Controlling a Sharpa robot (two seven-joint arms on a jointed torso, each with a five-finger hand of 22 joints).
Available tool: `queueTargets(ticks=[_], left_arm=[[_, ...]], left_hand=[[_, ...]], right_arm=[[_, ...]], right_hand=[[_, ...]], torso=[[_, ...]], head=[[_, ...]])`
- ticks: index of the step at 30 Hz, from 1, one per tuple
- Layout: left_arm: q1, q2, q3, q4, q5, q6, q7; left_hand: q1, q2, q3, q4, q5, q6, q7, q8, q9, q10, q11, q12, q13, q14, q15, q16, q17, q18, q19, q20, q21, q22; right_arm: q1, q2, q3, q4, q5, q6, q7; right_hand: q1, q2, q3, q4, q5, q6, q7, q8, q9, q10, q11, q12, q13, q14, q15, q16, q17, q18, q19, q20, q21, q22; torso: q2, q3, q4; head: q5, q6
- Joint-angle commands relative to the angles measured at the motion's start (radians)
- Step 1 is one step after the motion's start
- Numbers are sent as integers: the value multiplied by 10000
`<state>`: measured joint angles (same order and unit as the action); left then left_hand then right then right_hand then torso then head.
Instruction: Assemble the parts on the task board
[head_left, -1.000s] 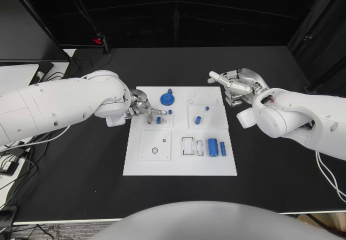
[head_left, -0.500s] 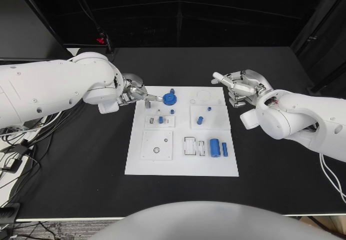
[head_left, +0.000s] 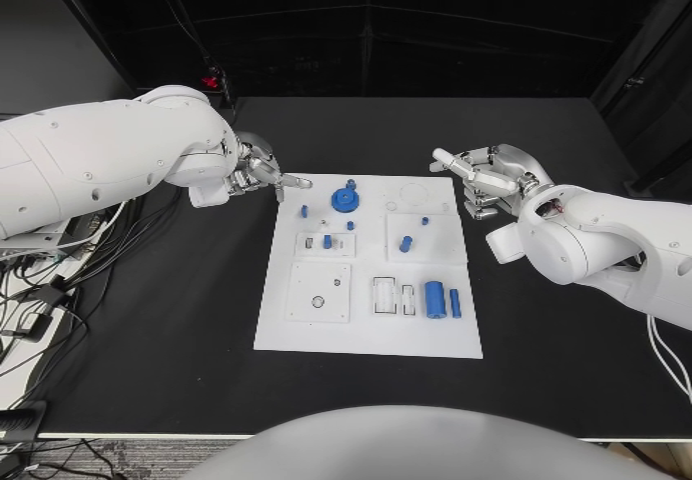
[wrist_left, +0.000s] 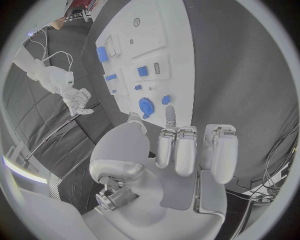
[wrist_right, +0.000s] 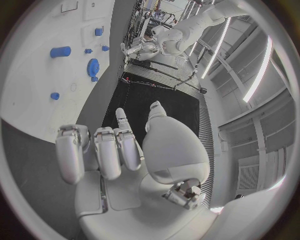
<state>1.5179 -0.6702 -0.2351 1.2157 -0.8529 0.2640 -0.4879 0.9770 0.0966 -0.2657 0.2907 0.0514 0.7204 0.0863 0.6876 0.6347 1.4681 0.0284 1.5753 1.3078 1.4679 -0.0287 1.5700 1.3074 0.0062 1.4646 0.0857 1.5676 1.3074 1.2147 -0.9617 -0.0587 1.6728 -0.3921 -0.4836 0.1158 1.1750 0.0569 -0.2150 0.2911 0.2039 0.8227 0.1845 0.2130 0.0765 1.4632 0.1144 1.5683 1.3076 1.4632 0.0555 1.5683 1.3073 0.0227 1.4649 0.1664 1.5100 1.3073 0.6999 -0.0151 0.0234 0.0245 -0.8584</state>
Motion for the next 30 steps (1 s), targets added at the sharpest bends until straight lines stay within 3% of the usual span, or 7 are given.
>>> queueTargets(ticks=[1,7,13,30], left_arm=[[-7,228,5,-307,-57,491,156],[-80,519,4,-684,-58,613,171],[-216,759,3,-1052,-60,580,298],[-590,1257,3,-1799,-456,762,443]], left_hand=[[123,20,51,-11,21,84,-5,42,-2,1027,-56,-45,2630,1029,-47,8,2634,-62,1062,-6,32,2634],[197,66,71,-14,22,86,-9,16,-11,1027,-61,-45,2630,1029,-52,8,2634,-62,1062,-13,32,2634],[436,116,106,-33,44,86,-10,-47,-34,1027,-64,-45,2630,1029,-62,8,2634,-62,1062,-26,32,2634],[703,177,134,-33,77,85,-5,-127,-65,1027,-61,-45,2630,1029,-62,8,2634,-62,1062,-32,32,2634]], right_arm=[[12,33,4,-6,1,62,47],[9,42,4,-17,-2,53,50],[4,84,4,-22,-3,59,63],[-26,114,3,-1,-4,56,82]], right_hand=[[-62,76,-51,-1,63,-47,-27,46,-11,1076,-38,25,2632,1076,-16,25,2635,-15,508,-24,-39,2356],[-62,76,-51,-1,63,-47,-27,46,-11,1076,-38,25,2632,1076,-16,25,2635,-15,508,-24,-39,2356],[-54,84,-51,-6,70,-52,-25,50,-12,1076,-38,25,2632,1076,-16,25,2635,-15,507,-25,-40,2355],[-50,89,-51,-7,74,-55,-25,53,-13,1076,-37,25,2632,1076,-17,25,2635,-10,495,-26,-54,2349]], torso=[[-5,-21,-5],[-21,-5,20],[-19,-17,9],[-18,-7,10]], head=[[91,78],[126,169],[125,236],[160,244]])
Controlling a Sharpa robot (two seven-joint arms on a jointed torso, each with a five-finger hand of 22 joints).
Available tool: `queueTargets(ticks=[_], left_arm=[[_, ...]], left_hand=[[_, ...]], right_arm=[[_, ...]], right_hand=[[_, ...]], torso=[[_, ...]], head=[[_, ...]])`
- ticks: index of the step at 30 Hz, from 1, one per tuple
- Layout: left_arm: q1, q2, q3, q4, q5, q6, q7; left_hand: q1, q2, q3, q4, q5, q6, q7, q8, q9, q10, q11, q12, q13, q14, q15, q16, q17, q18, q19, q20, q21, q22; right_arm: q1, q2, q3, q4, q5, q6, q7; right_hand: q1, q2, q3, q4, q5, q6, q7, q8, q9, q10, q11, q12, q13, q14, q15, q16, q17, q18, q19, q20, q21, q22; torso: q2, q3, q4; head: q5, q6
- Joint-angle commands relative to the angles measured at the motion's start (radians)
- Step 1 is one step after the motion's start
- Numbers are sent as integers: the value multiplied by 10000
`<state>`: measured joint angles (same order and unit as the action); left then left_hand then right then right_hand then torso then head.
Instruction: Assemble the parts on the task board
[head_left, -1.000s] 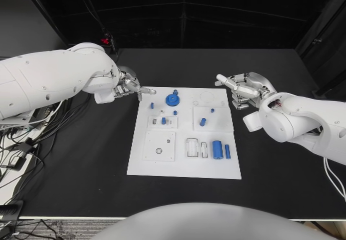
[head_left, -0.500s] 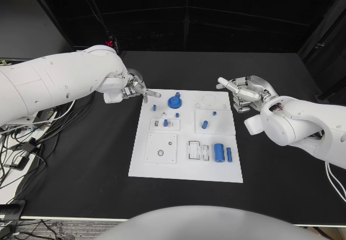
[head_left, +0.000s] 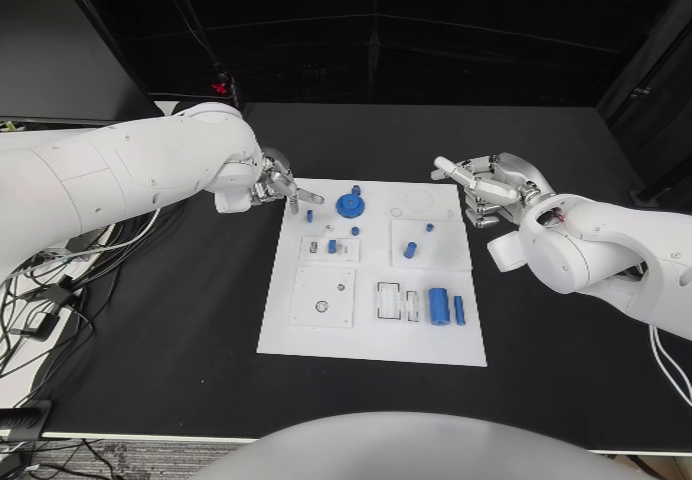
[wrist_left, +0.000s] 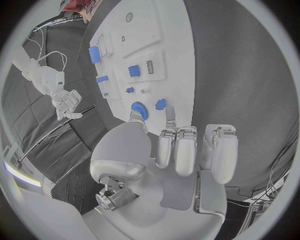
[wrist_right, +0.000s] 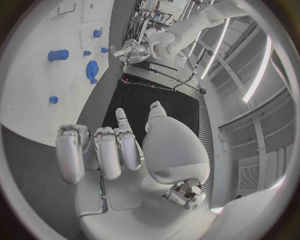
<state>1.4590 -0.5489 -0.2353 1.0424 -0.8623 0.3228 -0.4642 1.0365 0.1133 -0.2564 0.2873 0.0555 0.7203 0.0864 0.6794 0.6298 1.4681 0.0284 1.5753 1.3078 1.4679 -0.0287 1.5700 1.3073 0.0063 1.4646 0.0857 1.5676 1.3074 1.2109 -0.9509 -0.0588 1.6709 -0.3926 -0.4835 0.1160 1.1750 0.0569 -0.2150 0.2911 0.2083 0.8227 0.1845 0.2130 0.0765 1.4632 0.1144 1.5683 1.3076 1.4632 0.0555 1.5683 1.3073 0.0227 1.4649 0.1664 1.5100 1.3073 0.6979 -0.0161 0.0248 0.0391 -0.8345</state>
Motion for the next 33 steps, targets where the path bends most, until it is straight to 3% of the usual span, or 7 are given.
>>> queueTargets(ticks=[1,11,33], left_arm=[[-12,67,5,-98,-401,162,223],[-101,257,6,-313,-523,137,327],[-175,498,6,-526,-532,778,355]], left_hand=[[111,11,41,0,37,87,-5,-47,-17,1027,-61,-46,2630,1029,-62,8,2635,-63,1062,-32,32,2634],[232,108,64,20,70,105,-5,-80,-28,1027,-59,-46,2630,1029,-63,8,2635,-63,1062,-34,32,2634],[265,471,65,27,127,167,-10,-173,-65,1027,-64,-46,2630,1029,-62,8,2635,-63,1062,-35,32,2634]], right_arm=[[11,6,4,18,1,55,81],[8,30,4,15,1,56,83],[7,44,4,8,1,49,66]], right_hand=[[-50,89,-51,-8,30,-55,-24,53,-13,1076,-38,25,2632,1076,-17,25,2635,-10,495,-26,-54,2349],[-50,89,-51,-8,30,-55,-24,53,-13,1076,-38,25,2632,1076,-17,25,2635,-10,495,-26,-54,2349],[-50,89,-51,-8,30,-55,-24,53,-13,1076,-38,25,2632,1076,-17,25,2635,-10,495,-26,-54,2349]], torso=[[2,6,-2],[2,6,-8],[6,1,-3]], head=[[12,4],[-11,-17],[-146,-118]])
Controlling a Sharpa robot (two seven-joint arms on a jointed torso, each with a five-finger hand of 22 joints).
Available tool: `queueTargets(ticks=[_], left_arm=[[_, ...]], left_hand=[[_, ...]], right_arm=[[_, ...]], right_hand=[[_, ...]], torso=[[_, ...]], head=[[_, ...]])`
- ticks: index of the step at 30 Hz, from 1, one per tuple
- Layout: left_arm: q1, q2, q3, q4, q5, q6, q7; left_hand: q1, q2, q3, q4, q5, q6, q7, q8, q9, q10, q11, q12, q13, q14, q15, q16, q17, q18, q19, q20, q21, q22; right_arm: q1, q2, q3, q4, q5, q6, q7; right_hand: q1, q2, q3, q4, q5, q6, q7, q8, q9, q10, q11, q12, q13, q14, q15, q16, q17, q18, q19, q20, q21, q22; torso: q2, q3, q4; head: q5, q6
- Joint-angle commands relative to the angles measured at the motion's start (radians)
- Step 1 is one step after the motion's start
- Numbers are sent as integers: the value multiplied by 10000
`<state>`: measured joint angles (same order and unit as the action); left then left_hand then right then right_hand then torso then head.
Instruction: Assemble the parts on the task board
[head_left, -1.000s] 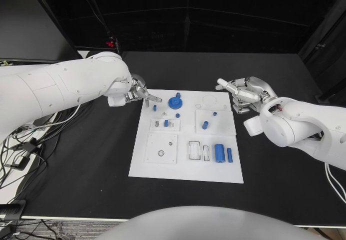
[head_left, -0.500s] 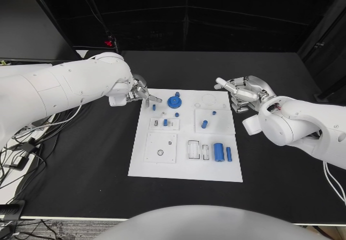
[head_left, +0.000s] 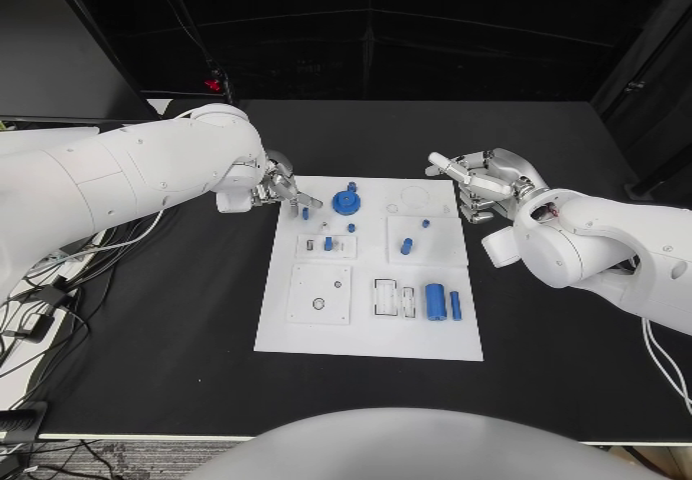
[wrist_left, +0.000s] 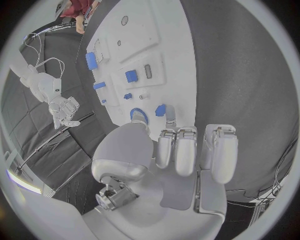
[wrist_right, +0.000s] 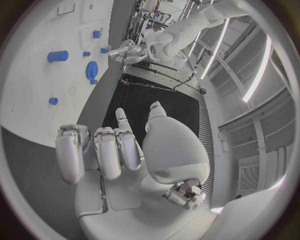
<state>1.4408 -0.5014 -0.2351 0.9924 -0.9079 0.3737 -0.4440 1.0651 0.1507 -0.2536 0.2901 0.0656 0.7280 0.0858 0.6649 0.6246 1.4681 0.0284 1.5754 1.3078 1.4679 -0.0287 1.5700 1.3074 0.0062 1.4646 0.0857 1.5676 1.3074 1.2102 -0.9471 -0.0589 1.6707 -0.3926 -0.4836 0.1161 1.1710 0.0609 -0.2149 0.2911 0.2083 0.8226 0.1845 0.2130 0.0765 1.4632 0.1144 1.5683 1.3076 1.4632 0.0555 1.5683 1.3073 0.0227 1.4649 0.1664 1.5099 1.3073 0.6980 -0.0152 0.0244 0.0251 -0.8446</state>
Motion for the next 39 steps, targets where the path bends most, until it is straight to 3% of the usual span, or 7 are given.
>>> queueTargets(ticks=[1,5,12,18,32,39], left_arm=[[5,30,4,-35,-75,270,154],[-4,58,4,-70,-75,272,166],[-20,122,4,-180,-74,318,230],[-36,200,5,-383,-74,319,324],[-80,279,5,-462,-71,454,359],[-102,342,5,-525,-71,445,361]], left_hand=[[1,120,40,-2,40,97,-6,-35,-16,1027,-64,-46,2630,1029,-63,8,2634,-62,1062,-35,32,2634],[110,207,56,-9,126,125,-11,-66,-28,1027,-70,-46,2630,1029,-66,8,2634,-62,1062,-37,32,2634],[577,497,135,-11,535,215,-35,-174,-65,1027,-90,-46,2630,1029,-90,8,2634,-62,1062,-53,32,2634],[768,601,115,3,877,249,-42,-241,-84,1027,-97,-46,2630,1029,-103,8,2634,-62,1062,-66,32,2634],[834,613,100,-5,972,247,-43,-267,-91,1027,-96,-46,2630,1029,-105,8,2634,-62,1062,-69,32,2634],[1352,635,145,-33,1060,258,-56,-339,-103,1027,-107,-46,2630,1029,-117,8,2634,-62,1062,-78,32,2634]], right_arm=[[14,6,5,10,1,49,63],[14,7,5,8,1,46,59],[14,15,5,17,1,40,53],[14,17,5,29,1,33,48],[14,26,5,24,1,20,37],[14,43,5,12,1,18,31]], right_hand=[[-11,50,-51,-8,31,-55,-25,53,-12,1076,-37,25,2632,1076,-17,25,2634,-10,495,-26,-54,2349],[-11,50,-51,-8,31,-55,-25,53,-12,1076,-37,25,2632,1076,-17,25,2634,-10,495,-26,-54,2349],[-11,50,-51,-8,31,-55,-25,53,-12,1076,-37,25,2632,1076,-17,25,2634,-10,495,-26,-54,2349],[-11,50,-51,-8,31,-55,-25,53,-12,1076,-37,25,2632,1076,-17,25,2634,-10,495,-26,-54,2349],[-11,50,-51,-8,31,-55,-25,53,-12,1076,-37,25,2632,1076,-17,25,2634,-10,495,-26,-54,2349],[-11,50,-51,-8,31,-55,-25,53,-12,1076,-37,25,2632,1076,-17,25,2634,-10,495,-26,-54,2349]], torso=[[5,-7,1],[1,-9,-7],[6,1,-5],[5,4,7],[4,2,9],[2,2,9]], head=[[-6,-17],[-16,-34],[-54,-87],[-82,-104],[-138,-171],[-135,-189]])
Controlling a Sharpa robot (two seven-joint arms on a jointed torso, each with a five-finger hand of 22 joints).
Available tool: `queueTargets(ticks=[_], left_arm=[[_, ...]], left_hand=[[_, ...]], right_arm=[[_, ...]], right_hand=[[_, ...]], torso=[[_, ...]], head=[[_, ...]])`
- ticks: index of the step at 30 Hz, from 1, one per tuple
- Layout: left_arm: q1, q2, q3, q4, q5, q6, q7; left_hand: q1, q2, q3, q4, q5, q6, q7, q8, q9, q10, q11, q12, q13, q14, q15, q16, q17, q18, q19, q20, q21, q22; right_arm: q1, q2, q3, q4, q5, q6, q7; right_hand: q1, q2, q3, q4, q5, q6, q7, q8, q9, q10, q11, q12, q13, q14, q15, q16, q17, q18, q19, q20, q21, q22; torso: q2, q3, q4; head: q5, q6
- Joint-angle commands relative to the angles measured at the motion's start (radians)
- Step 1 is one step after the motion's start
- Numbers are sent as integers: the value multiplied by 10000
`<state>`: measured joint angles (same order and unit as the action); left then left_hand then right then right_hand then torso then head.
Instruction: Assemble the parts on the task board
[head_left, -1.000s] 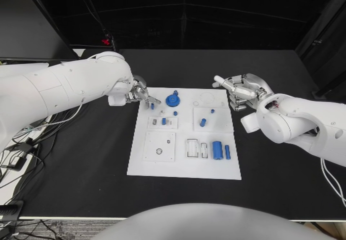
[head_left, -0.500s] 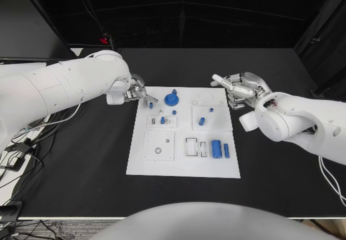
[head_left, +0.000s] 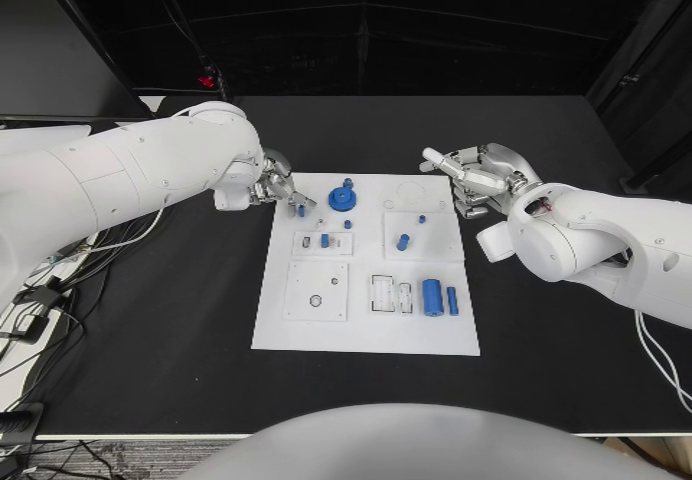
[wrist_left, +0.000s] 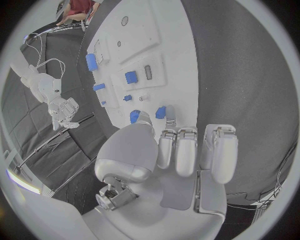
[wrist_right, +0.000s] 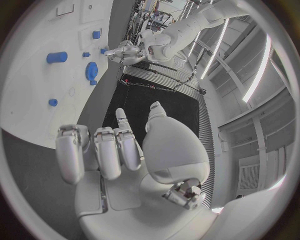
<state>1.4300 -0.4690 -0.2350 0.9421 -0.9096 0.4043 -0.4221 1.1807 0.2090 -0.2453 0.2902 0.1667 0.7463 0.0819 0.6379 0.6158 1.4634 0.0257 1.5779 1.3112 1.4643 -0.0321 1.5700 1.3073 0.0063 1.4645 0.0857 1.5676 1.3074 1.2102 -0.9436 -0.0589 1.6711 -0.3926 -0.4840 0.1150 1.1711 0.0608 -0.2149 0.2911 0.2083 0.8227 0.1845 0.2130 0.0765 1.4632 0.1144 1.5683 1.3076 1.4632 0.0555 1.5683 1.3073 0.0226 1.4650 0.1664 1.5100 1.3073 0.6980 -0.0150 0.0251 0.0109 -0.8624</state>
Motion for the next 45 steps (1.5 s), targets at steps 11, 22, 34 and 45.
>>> queueTargets(ticks=[11,22,34,45], left_arm=[[-27,71,4,-99,-55,194,111],[-36,122,4,-165,-54,124,202],[-53,178,4,-224,-54,-65,350],[-64,218,4,-261,-54,64,174]], left_hand=[[788,250,162,4,554,96,-28,-178,-44,1074,-90,-71,2596,1065,-99,8,2635,-63,1062,-94,32,2634],[917,332,197,8,673,101,-33,-206,-51,1074,-96,-71,2596,1065,-105,8,2635,-63,1062,-98,32,2634],[855,299,111,31,676,112,-13,-221,-54,1074,-82,-71,2596,1065,-100,8,2635,-63,1062,-99,32,2634],[1297,422,239,-1,919,118,-57,-271,-57,1074,-115,-71,2596,1065,-121,8,2635,-63,1062,-110,32,2634]], right_arm=[[14,21,5,-3,0,23,41],[14,39,5,-23,-4,32,8],[14,50,5,-32,-9,28,-14],[14,39,5,-32,-10,20,-13]], right_hand=[[-11,50,-52,-8,31,-55,-24,53,-13,1076,-38,25,2632,1076,-17,25,2635,-9,495,-26,-54,2349],[-11,50,-52,-8,31,-55,-24,53,-13,1076,-38,25,2632,1076,-17,25,2635,-9,495,-26,-54,2349],[20,81,-75,-13,55,-79,-20,89,-18,1076,-35,25,2632,1076,-17,25,2635,0,470,-31,-82,2336],[20,81,-75,-13,55,-79,-20,89,-18,1076,-35,25,2632,1076,-17,25,2635,0,470,-31,-82,2336]], torso=[[4,3,2],[1,2,-5],[0,5,-4],[-5,14,17]], head=[[8,-41],[0,-76],[-19,-93],[-27,-99]])
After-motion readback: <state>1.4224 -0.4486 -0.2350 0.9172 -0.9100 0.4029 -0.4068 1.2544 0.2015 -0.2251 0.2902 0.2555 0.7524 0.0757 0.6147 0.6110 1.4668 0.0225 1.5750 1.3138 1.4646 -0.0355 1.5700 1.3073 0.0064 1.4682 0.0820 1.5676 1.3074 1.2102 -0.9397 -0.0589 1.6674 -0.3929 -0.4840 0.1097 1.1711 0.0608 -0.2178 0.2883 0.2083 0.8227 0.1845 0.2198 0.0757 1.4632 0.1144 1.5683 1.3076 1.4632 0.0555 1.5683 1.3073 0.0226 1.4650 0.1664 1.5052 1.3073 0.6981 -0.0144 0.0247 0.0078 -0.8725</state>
